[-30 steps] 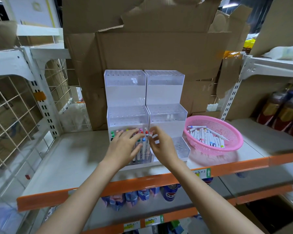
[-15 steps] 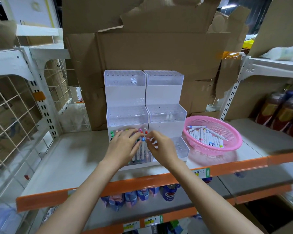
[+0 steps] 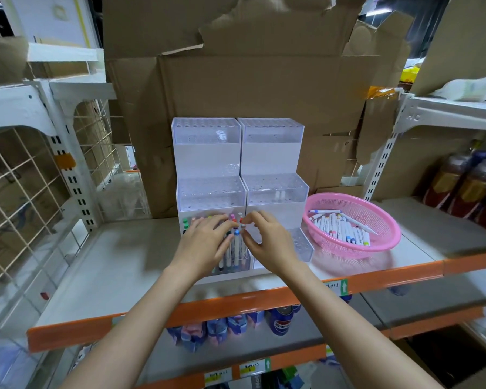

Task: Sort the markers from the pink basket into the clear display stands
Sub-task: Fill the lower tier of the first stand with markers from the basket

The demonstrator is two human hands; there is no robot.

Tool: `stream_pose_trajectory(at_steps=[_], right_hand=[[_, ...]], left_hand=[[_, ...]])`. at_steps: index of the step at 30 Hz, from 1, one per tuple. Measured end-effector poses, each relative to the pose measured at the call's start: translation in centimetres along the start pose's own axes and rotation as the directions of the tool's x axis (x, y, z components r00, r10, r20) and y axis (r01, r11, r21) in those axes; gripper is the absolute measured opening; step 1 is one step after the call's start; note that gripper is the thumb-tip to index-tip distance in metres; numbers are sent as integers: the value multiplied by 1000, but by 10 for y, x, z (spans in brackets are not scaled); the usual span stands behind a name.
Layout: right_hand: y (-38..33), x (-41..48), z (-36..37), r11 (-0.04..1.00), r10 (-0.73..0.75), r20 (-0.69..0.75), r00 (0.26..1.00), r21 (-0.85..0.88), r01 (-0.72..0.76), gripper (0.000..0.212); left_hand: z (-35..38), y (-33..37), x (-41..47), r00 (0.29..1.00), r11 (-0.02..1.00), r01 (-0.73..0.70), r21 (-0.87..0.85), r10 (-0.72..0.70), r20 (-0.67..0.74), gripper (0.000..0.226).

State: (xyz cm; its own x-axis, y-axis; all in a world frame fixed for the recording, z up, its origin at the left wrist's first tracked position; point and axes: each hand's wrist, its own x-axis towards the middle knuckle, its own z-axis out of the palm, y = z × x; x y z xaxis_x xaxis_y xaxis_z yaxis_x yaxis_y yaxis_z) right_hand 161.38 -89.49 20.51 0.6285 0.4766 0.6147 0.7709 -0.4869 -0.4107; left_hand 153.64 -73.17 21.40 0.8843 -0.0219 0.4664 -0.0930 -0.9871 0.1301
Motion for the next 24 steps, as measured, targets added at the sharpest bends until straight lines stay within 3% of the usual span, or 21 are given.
stream_pose_trajectory(at_steps=[11, 14, 24], right_hand=[[7, 5, 0, 1000, -3, 42, 999, -18, 4, 17], [10, 4, -4, 1000, 10, 72, 997, -13, -9, 27], [58, -5, -46, 943, 155, 154, 976, -317, -100, 50]], left_hand=[[-1, 0, 1, 1000, 1000, 12, 1, -12, 24, 31], [-3, 3, 3, 1000, 1000, -4, 17, 4, -10, 32], [16, 47, 48, 991, 992, -123, 30, 121, 63, 51]])
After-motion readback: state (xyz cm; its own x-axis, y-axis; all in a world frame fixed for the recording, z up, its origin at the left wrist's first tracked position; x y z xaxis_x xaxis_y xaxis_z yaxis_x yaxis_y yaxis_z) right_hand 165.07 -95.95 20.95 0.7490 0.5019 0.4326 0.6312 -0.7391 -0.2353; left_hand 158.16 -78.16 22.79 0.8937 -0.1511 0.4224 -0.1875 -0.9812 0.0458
